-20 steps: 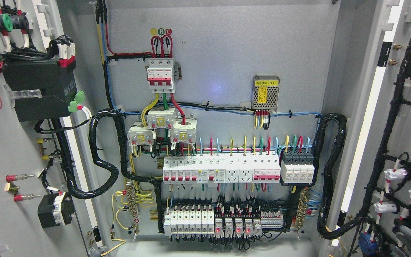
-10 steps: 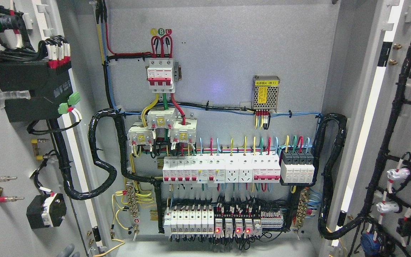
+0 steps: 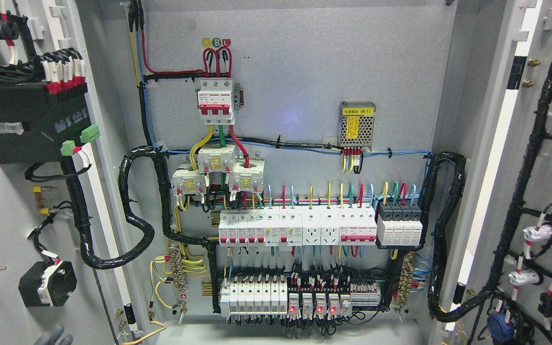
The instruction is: Open door with both hands
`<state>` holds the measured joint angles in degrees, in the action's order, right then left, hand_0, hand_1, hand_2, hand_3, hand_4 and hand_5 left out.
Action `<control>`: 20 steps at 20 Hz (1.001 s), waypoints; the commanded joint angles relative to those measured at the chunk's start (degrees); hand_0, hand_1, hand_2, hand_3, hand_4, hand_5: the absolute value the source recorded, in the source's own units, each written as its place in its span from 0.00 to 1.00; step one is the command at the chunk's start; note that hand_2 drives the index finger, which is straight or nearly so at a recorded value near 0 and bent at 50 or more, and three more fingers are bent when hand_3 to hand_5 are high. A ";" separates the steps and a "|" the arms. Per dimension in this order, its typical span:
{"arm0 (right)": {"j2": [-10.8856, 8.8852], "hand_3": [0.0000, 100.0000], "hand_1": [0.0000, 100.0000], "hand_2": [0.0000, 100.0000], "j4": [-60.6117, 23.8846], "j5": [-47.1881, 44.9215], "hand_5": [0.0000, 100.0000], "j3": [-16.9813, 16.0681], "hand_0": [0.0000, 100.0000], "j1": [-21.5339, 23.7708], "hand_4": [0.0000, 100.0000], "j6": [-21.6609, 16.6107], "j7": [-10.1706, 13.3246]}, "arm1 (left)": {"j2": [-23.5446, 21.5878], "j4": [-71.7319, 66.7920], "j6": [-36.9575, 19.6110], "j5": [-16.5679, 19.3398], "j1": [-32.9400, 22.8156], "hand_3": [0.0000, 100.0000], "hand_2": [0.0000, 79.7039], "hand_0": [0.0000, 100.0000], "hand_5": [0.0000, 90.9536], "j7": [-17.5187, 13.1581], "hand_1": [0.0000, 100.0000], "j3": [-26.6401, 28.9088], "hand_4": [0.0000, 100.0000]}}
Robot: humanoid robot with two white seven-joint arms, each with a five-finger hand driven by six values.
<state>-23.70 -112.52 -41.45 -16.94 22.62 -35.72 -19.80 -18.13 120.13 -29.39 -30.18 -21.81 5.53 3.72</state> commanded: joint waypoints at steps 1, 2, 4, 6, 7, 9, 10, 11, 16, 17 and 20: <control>0.23 0.00 0.00 0.00 0.02 -0.47 0.00 -2.92 0.19 1.29 0.00 -0.14 0.02 | -5.34 -0.42 0.56 -6.81 -0.17 0.00 0.00 0.00 0.00 0.00 0.00 9.18 0.00; 0.23 0.00 0.00 0.00 0.02 -0.47 0.00 -3.62 0.19 1.29 0.00 -0.14 0.02 | -5.78 -0.51 0.73 -7.96 -0.17 0.00 0.00 0.00 0.00 0.00 0.00 10.50 0.00; 0.23 0.00 0.00 0.00 0.02 -0.47 0.00 -4.33 0.19 1.46 0.00 -0.14 0.02 | -6.92 -0.77 0.73 -9.46 -0.34 0.00 0.00 0.00 0.00 0.00 0.00 11.83 0.00; 0.23 0.00 0.00 0.00 0.02 -0.47 0.00 -4.68 0.19 1.55 0.00 -0.14 0.02 | -8.06 -1.21 0.73 -10.69 -0.87 0.00 0.00 0.00 0.00 0.00 0.00 12.45 0.00; 0.23 0.00 0.00 0.00 0.11 -0.56 0.00 -5.11 0.19 1.73 0.00 -0.14 0.02 | -8.50 -1.21 0.65 -11.82 -1.39 0.00 0.00 0.00 0.00 0.00 0.00 13.15 0.00; 0.50 0.00 0.00 0.00 0.20 -1.08 0.00 -5.38 0.19 2.25 0.00 -0.14 0.02 | -9.21 -1.65 0.73 -15.33 -2.19 0.00 0.00 0.00 0.00 0.00 0.00 14.99 0.00; 0.59 0.00 0.00 0.00 0.11 -1.78 0.00 -5.38 0.19 2.34 0.00 -0.14 0.02 | -9.38 -2.00 0.82 -16.39 -2.36 0.00 0.00 0.00 0.00 -0.08 0.00 15.43 0.00; 0.59 0.00 0.00 0.00 0.11 -2.75 0.00 -5.38 0.19 2.43 0.00 -0.14 0.02 | -9.56 -2.61 0.91 -16.75 -2.36 0.00 0.00 0.00 0.00 -0.08 0.00 15.44 0.00; 0.67 0.00 0.00 0.00 0.11 -3.28 0.00 -6.35 0.19 3.05 0.00 -0.14 0.02 | -9.47 -4.20 4.16 -18.68 -2.37 0.00 0.00 0.00 0.00 -0.08 0.00 15.96 0.00; 0.67 0.00 0.00 0.00 0.11 -3.28 0.00 -6.35 0.19 3.13 0.00 -0.14 0.02 | -9.38 -4.72 4.25 -19.39 -2.28 0.00 0.00 0.00 0.00 -0.08 0.00 16.40 0.00; 1.29 0.00 0.00 0.00 0.29 -3.28 0.00 -6.44 0.19 3.75 0.00 -0.14 0.02 | -9.56 -6.57 4.86 -19.75 -1.58 0.00 0.00 0.00 0.00 -0.08 0.00 17.02 0.00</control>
<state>-23.19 -112.42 -44.24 -21.66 25.47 -35.83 -19.80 -25.68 117.26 -25.22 -47.55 -23.82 5.49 16.40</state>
